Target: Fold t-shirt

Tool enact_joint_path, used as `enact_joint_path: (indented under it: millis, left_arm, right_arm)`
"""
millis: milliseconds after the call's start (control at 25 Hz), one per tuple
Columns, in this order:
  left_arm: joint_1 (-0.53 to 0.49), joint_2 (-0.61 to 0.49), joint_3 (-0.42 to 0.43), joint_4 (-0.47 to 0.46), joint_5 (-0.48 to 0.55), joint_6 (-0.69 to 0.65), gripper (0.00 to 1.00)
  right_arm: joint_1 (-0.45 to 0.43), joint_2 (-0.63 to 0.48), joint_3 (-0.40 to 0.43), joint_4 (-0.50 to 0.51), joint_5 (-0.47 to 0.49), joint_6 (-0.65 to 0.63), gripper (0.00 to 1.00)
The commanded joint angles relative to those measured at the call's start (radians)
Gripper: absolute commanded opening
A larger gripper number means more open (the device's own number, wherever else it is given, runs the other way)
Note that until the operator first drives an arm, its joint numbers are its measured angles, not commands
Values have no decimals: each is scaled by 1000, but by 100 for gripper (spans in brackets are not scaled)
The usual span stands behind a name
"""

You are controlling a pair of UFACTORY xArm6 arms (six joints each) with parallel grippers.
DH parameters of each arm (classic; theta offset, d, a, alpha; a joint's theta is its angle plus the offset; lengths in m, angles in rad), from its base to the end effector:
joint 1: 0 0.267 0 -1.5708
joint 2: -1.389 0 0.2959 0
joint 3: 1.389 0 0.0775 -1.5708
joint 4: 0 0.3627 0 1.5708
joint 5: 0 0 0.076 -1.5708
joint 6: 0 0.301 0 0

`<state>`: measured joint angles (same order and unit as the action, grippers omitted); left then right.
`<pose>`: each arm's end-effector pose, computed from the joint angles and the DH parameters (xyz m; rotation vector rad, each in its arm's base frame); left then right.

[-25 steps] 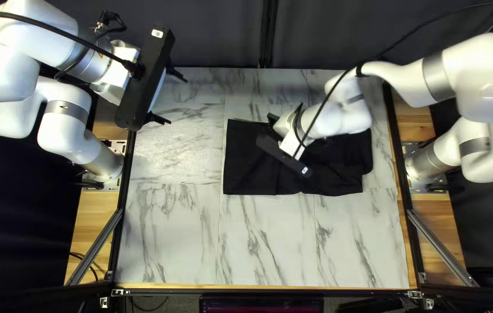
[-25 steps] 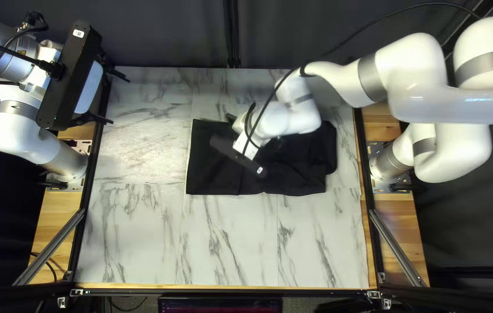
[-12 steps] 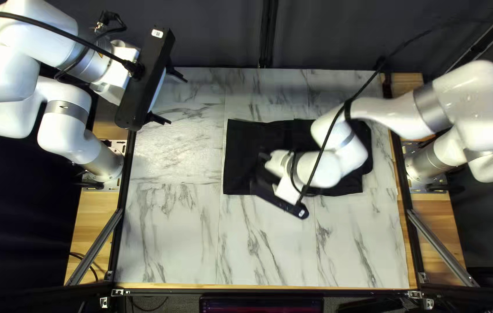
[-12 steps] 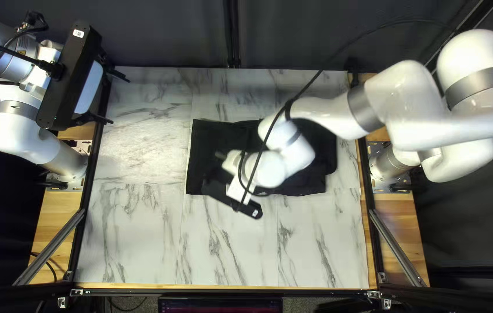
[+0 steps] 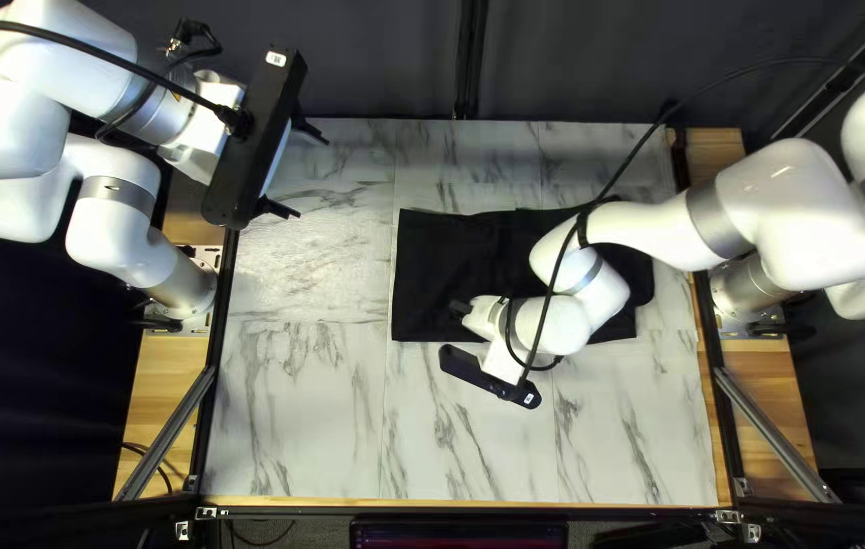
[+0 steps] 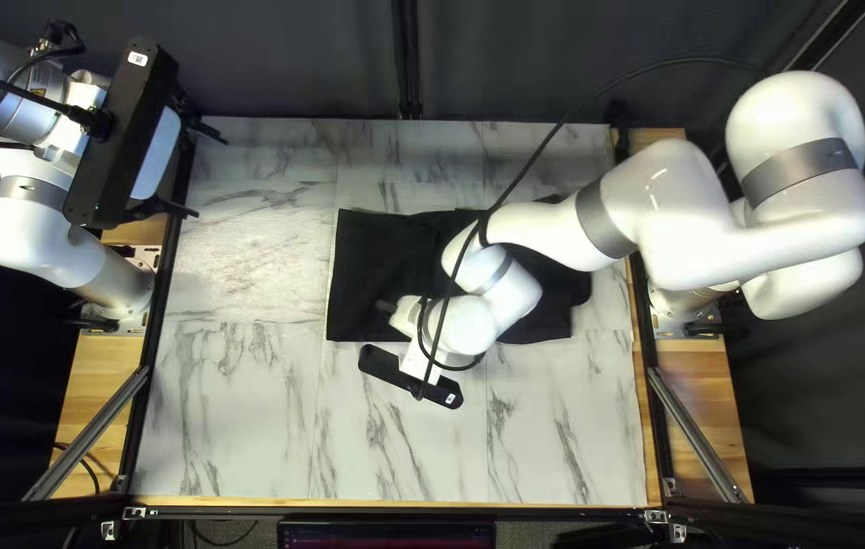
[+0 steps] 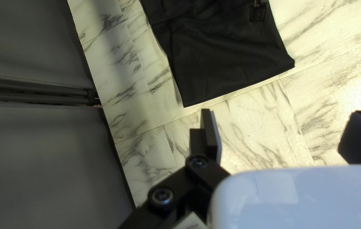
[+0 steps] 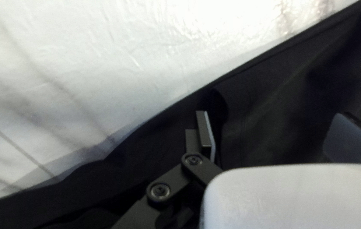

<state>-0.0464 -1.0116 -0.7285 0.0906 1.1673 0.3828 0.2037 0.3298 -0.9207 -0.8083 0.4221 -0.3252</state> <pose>0.3536 0.0059 0.3935 -2.7781 0.6216 -0.8042 0.5472 0.0732 -0.0077 2.2266 1.6014 0.1844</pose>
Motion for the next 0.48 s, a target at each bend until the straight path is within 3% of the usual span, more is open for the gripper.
enact_joint_path:
  millis: [40,480]
  left_arm:
    - [0,0,0,0,0,0,100]
    - [0,0,0,0,0,0,100]
  right_arm:
    - [-2,6,-9,16,0,-20,0]
    - [51,-77,26,57,90,-6,0]
